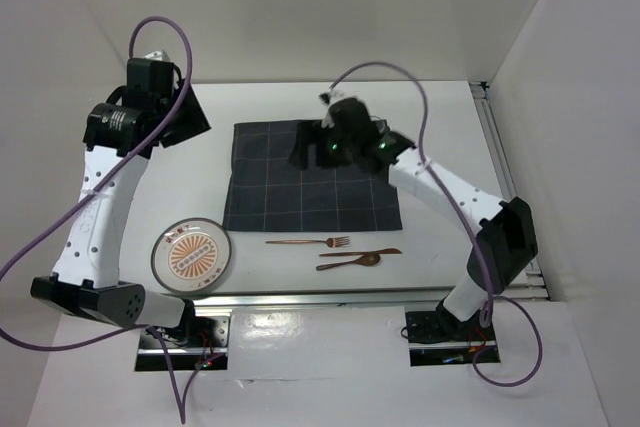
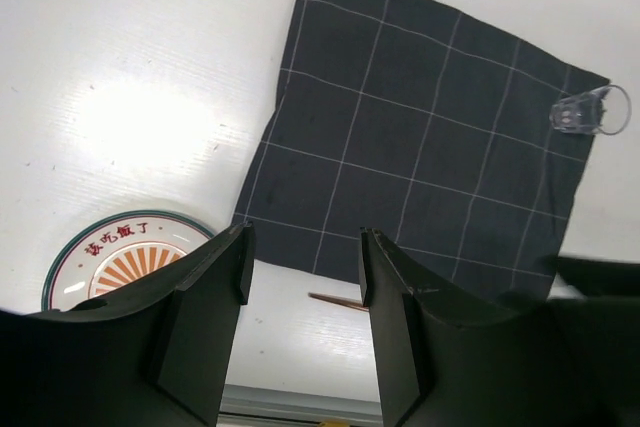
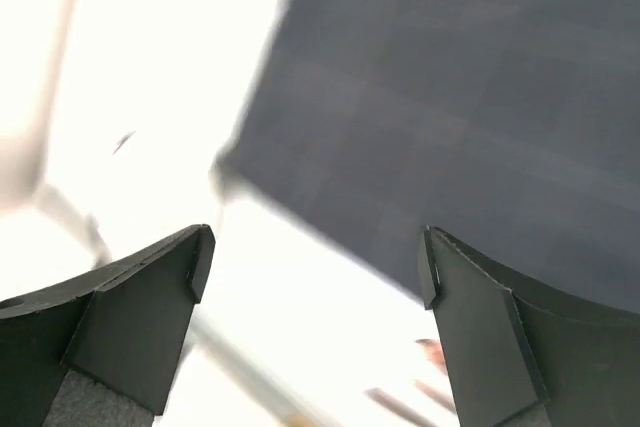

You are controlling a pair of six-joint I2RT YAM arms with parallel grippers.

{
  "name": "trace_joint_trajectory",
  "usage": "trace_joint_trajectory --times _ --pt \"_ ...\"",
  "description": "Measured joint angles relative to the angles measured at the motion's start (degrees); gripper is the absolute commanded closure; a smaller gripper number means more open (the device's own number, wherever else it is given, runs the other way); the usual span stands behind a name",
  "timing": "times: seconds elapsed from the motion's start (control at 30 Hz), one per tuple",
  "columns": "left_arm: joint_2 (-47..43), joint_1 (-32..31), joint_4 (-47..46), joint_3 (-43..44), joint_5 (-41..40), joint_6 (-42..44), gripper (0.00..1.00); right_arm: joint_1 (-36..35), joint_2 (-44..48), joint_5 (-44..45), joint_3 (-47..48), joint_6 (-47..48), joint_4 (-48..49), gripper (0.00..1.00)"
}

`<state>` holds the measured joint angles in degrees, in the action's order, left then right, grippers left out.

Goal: Set the dinner table for one person

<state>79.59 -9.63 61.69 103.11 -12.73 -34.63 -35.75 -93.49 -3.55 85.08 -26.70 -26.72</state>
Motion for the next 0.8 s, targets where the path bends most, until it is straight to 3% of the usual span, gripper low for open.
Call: trace_joint_trajectory --times 0.1,0.3,0.4,0.6,0.8 --pt "-0.85 0.02 0.44 1.18 1.03 -0.02 0.38 -7.56 0.13 -8.48 -9.09 -5.14 9.25 0.05" --pt "-3.37 0.02 1.29 1.07 2.82 0.00 0.38 -15.28 -11.63 -14.99 -13.42 -14.84 21.03 0.05" --pt "-4.11 0.02 1.33 0.39 4.20 0.04 0.38 -19.02 -18.43 -16.81 -11.28 -19.34 24.46 0.07" --pt "-4.42 0.02 1.36 -0.76 5.86 0.42 0.38 -24.02 -28.50 -18.21 -5.29 -24.94 28.04 0.20" --pt "-5.07 0.02 1.31 -0.76 5.97 1.57 0.38 -25.97 -33.16 -17.68 -1.31 -28.96 30.38 0.32"
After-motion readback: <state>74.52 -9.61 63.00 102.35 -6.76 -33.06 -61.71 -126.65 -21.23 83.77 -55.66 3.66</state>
